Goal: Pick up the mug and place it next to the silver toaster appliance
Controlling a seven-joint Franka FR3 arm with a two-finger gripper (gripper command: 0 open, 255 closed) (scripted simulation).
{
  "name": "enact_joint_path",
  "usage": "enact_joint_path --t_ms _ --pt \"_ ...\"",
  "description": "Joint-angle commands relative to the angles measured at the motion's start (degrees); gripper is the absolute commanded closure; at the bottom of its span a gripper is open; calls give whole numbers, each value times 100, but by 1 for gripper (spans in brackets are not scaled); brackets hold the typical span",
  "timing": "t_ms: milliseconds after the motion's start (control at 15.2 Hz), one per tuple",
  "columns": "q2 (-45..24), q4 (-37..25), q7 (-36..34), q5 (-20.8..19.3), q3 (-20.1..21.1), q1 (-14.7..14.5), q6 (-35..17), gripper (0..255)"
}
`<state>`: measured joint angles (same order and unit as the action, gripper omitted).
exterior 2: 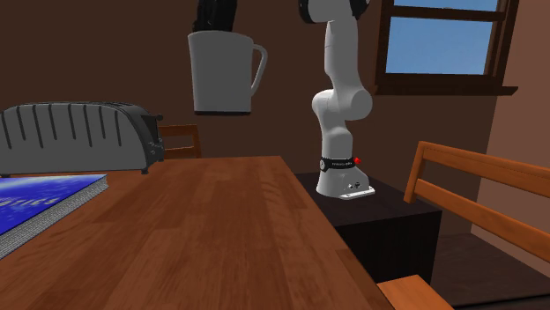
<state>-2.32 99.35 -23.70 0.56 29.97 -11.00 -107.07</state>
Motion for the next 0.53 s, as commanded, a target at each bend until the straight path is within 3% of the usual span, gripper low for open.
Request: enact_joint_path --t_ms 0,462 --pt "-8 -149 -15 -6 6 -7 142 255" --pt "-78 -765 -52 -46 18 -25 698 255"
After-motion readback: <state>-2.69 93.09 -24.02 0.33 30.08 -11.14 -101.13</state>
